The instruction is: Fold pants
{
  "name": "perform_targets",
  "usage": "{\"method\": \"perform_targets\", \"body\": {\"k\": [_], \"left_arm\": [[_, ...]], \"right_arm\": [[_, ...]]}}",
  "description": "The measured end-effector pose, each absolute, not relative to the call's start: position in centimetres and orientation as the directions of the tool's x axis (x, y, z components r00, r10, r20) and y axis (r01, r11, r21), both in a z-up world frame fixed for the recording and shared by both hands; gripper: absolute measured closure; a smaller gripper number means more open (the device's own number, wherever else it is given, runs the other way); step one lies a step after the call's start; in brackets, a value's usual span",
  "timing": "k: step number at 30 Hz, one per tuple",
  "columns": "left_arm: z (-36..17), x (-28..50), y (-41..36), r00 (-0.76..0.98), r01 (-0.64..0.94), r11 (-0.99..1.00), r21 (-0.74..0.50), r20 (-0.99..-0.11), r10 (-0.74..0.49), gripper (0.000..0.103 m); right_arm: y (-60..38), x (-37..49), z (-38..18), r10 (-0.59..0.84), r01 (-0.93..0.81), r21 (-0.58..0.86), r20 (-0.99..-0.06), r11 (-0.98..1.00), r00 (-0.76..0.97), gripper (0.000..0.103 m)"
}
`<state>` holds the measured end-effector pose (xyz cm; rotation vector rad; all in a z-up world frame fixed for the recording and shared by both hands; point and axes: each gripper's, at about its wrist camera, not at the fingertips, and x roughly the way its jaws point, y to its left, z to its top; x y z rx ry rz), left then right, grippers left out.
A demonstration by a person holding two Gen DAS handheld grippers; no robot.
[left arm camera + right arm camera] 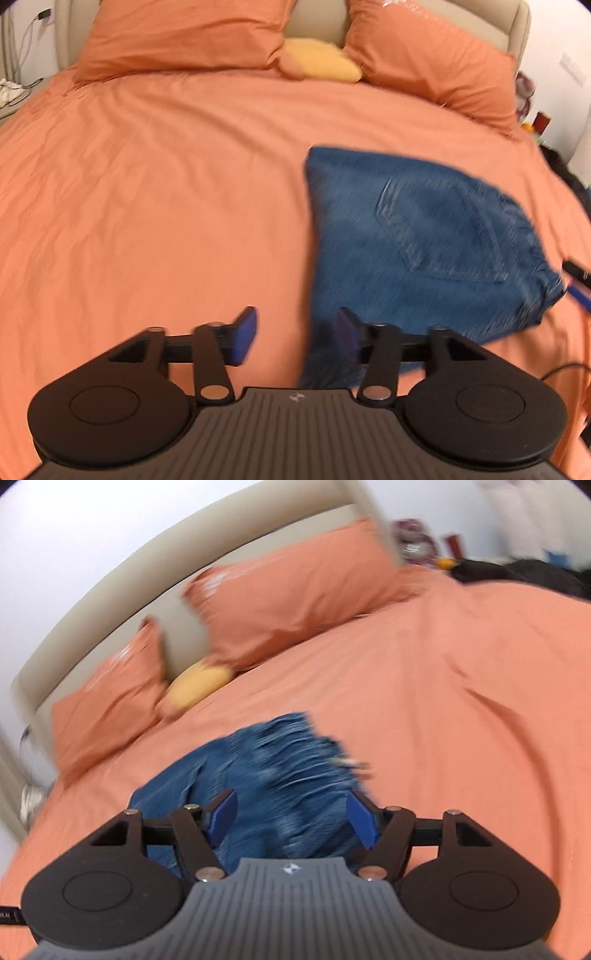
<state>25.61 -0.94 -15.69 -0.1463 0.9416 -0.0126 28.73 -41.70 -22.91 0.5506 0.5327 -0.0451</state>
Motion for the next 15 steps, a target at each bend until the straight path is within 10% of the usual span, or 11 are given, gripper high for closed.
{"method": "perform_targets", "body": {"k": [15], "left_arm": [[-20.3, 35.3, 1.5, 0.481, -0.083, 0.943, -0.322, -0.842, -0.245, 0.021]], "right_arm": [[-45.0, 31.2, -29.4, 0.313, 0.347, 0.775, -0.558, 0.529, 0.769, 0.033]]}}
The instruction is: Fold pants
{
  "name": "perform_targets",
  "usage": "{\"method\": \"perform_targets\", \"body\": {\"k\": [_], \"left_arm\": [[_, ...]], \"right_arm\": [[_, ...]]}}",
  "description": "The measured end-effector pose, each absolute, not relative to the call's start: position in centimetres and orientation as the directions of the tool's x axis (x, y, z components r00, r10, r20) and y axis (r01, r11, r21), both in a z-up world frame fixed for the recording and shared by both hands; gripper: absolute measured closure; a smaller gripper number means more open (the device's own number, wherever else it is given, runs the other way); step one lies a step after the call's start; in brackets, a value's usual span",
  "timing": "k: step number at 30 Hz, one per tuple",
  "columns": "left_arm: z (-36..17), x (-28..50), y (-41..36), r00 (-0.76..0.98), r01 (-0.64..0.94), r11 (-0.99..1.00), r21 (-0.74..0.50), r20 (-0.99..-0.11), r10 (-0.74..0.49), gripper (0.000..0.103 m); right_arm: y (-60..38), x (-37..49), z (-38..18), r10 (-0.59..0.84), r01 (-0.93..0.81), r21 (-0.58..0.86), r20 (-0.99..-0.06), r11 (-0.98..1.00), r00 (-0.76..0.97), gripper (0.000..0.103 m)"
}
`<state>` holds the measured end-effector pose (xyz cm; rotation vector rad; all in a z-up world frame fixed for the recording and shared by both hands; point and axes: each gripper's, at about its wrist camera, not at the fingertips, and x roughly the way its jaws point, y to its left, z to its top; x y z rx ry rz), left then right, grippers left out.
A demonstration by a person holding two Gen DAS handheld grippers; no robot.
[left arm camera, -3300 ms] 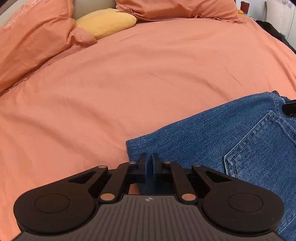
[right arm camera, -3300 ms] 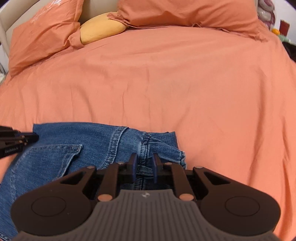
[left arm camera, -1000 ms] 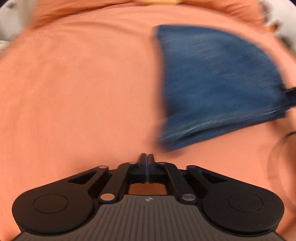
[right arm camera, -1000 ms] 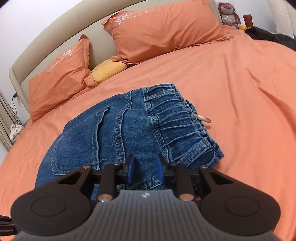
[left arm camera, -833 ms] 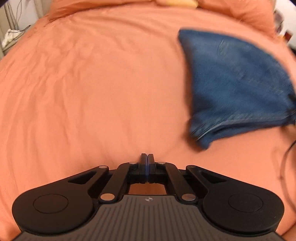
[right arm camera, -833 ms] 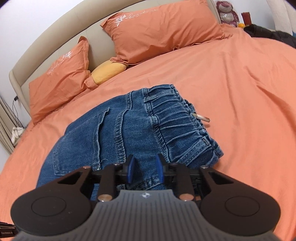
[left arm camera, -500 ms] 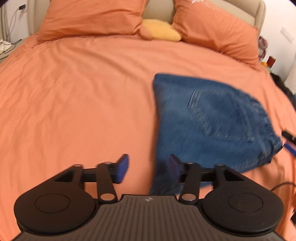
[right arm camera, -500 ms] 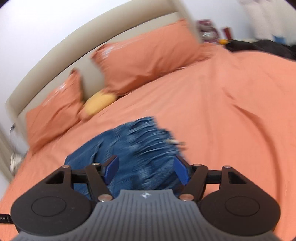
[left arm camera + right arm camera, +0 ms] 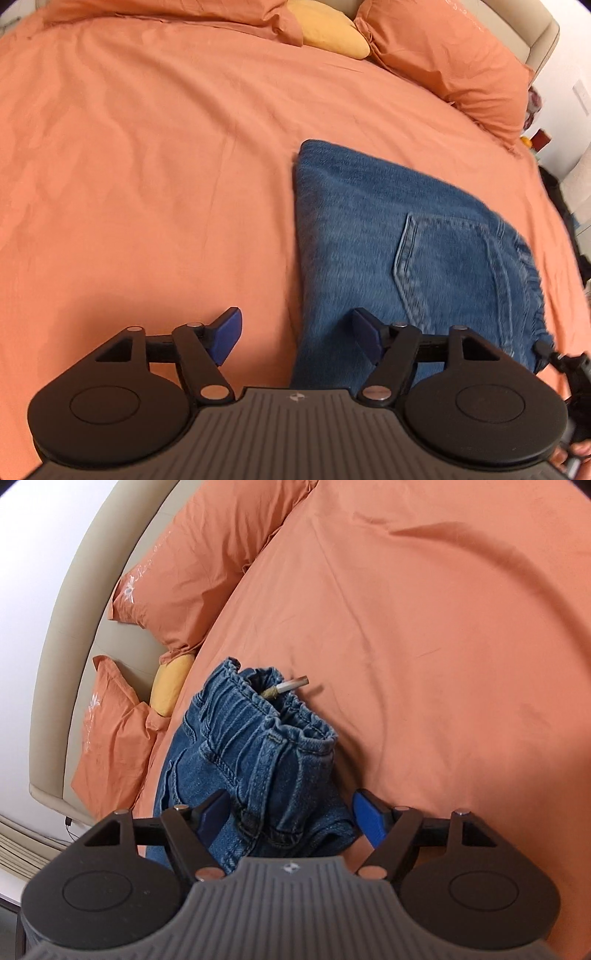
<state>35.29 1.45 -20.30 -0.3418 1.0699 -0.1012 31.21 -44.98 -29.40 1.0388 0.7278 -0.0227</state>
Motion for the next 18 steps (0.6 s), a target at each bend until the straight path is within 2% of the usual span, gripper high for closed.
{"method": "perform_targets", "body": {"k": [3, 11, 13, 14, 15, 18], "left_arm": [[-21.0, 37.1, 2.3, 0.483, -0.093, 0.927, -0.364, -0.83, -0.277, 0.017], [-23.5, 40.5, 2.8, 0.476, -0.119, 0.879, -0.463, -0.803, -0.358, 0.015], [-23.7, 40.6, 2.7, 0.48, -0.111, 0.873, -0.475, -0.795, -0.372, 0.022], [-23.6, 40.6, 2.7, 0.481, -0.106, 0.871, -0.48, -0.791, -0.378, 0.033], [-23.6, 40.6, 2.6, 0.476, -0.097, 0.864, -0.494, -0.785, -0.396, 0.053], [-22.7, 40.7, 1.7, 0.47, -0.078, 0.869, -0.489, -0.787, -0.401, 0.077]], "right_arm": [[-44.7, 31.9, -29.5, 0.309, 0.343, 0.761, -0.568, 0.551, 0.763, 0.033], [-44.5, 32.7, -29.9, 0.305, 0.328, 0.75, -0.568, 0.575, 0.764, 0.044], [-44.6, 32.6, -30.0, 0.311, 0.323, 0.754, -0.563, 0.572, 0.766, 0.048], [-44.6, 32.6, -30.0, 0.315, 0.32, 0.759, -0.558, 0.567, 0.767, 0.051], [-44.6, 32.5, -30.0, 0.32, 0.315, 0.766, -0.55, 0.56, 0.771, 0.053], [-44.6, 32.2, -29.7, 0.332, 0.286, 0.78, -0.525, 0.557, 0.784, 0.061]]}}
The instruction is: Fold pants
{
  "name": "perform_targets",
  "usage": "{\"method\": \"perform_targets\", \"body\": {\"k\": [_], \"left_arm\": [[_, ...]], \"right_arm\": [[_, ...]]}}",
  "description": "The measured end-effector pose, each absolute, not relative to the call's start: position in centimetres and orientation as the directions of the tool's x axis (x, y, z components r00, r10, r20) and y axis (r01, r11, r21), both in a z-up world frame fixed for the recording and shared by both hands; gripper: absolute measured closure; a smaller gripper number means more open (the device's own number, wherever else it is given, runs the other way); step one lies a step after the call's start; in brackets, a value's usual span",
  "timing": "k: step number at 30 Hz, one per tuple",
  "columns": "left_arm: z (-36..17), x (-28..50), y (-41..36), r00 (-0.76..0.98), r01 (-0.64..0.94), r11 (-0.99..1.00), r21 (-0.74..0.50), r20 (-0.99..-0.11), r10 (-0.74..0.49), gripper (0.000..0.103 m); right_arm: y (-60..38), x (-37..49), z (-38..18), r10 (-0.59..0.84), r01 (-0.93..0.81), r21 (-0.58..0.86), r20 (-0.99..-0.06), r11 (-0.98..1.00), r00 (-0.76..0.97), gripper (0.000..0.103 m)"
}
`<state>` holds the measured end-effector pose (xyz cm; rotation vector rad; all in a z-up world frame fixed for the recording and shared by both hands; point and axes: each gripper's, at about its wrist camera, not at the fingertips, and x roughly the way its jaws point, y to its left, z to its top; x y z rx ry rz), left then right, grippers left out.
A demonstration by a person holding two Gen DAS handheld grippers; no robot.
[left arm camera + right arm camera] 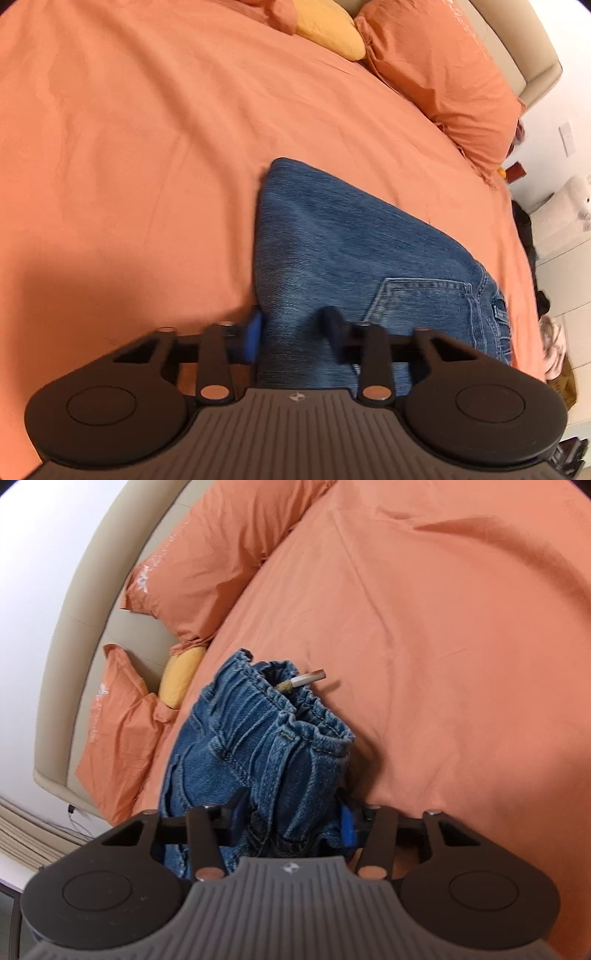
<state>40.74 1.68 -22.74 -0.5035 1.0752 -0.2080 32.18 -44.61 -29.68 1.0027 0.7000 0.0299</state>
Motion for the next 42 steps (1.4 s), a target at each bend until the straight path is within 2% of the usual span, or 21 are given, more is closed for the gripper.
{"method": "perform_targets", "body": {"k": [3, 5, 12, 19, 25, 35, 42], "left_arm": [[-21.5, 40.6, -0.1, 0.478, -0.019, 0.916, -0.401, -0.808, -0.344, 0.088], [-20.6, 40.3, -0.8, 0.487, 0.006, 0.934, -0.358, -0.814, -0.316, 0.09], [-17.1, 39.4, -1.9, 0.505, 0.062, 0.959, -0.276, -0.82, -0.268, 0.093], [-12.8, 38.2, -0.3, 0.526, 0.109, 0.97, -0.218, -0.815, -0.242, 0.095], [-9.1, 36.0, 5.3, 0.561, 0.103, 0.976, -0.193, -0.799, -0.217, 0.095], [-4.3, 31.6, 21.1, 0.623, -0.013, 0.985, -0.173, -0.772, -0.128, 0.095], [-5.0, 30.6, 29.6, 0.62, -0.073, 0.986, -0.15, -0.781, -0.073, 0.095]], "right_arm": [[-44.6, 31.8, -29.0, 0.338, 0.251, 0.776, -0.508, 0.578, 0.792, 0.067], [-44.7, 31.4, -28.7, 0.337, 0.235, 0.774, -0.499, 0.588, 0.798, 0.07], [-44.0, 30.5, -26.3, 0.321, 0.195, 0.746, -0.486, 0.637, 0.813, 0.074], [-41.5, 29.8, -21.5, 0.348, 0.134, 0.738, -0.46, 0.661, 0.817, 0.075], [-36.3, 29.8, -17.5, 0.41, 0.06, 0.73, -0.447, 0.681, 0.795, 0.076], [-20.5, 31.5, -12.0, 0.552, -0.119, 0.71, -0.417, 0.694, 0.722, 0.076], [-9.6, 32.8, -11.9, 0.613, -0.186, 0.692, -0.443, 0.698, 0.654, 0.076]]}}
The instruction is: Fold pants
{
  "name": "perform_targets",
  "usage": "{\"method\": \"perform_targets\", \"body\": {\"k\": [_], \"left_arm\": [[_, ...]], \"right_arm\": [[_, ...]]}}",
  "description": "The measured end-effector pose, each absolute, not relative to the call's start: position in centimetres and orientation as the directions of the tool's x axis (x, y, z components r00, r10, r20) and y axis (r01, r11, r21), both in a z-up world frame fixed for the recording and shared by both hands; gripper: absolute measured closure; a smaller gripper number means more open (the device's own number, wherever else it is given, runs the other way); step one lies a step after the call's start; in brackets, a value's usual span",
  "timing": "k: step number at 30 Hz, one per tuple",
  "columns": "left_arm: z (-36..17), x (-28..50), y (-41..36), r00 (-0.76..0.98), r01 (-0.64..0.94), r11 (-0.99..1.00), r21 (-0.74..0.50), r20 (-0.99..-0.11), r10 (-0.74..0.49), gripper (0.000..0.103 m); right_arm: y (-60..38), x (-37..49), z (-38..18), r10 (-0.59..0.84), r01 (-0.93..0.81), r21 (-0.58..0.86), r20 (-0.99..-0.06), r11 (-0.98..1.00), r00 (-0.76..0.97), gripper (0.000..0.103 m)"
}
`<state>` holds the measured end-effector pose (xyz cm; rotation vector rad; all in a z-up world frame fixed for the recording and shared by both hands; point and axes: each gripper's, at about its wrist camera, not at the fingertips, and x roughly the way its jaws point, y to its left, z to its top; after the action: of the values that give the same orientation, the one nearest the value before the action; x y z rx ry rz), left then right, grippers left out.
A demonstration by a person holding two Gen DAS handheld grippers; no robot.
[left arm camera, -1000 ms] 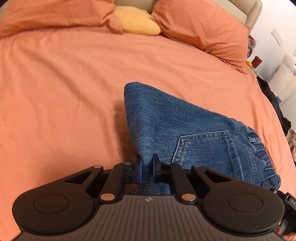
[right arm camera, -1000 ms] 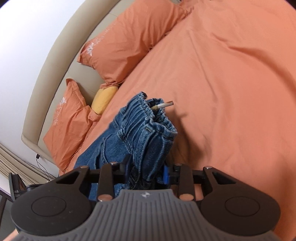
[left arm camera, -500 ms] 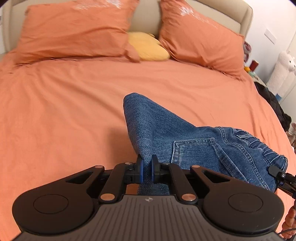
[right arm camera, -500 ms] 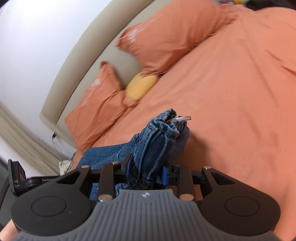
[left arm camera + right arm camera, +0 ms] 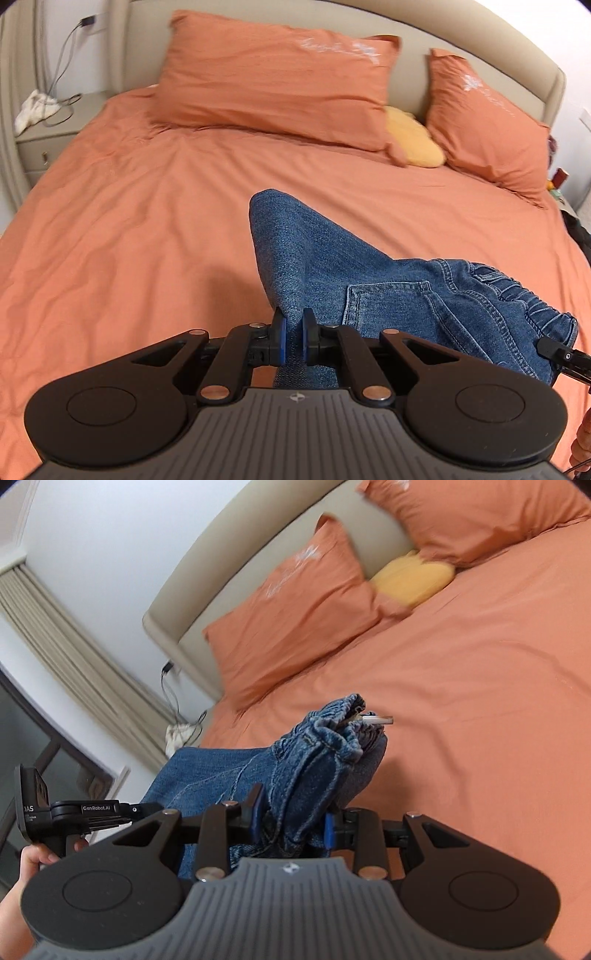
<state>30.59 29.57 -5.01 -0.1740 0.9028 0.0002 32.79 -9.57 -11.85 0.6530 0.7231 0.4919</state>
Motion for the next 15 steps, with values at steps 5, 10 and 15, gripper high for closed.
{"method": "perform_targets", "body": {"k": [5, 10, 15], "left_arm": [[-7.8, 30.8, 33.8, 0.598, -0.101, 0.98, -0.172, -0.798, -0.078, 0.095], [-12.2, 30.3, 36.4, 0.558, -0.108, 0.971, -0.212, -0.821, -0.118, 0.095], [-16.5, 29.9, 37.6, 0.508, -0.108, 0.973, -0.202, -0.853, -0.12, 0.095]], "right_arm": [[-4.5, 33.3, -13.2, 0.613, -0.186, 0.664, -0.496, 0.724, 0.615, 0.076], [-2.1, 32.2, -16.2, 0.595, -0.155, 0.634, -0.574, 0.758, 0.562, 0.076], [-1.3, 30.5, -20.3, 0.574, -0.1, 0.612, -0.656, 0.785, 0.491, 0.076]]}}
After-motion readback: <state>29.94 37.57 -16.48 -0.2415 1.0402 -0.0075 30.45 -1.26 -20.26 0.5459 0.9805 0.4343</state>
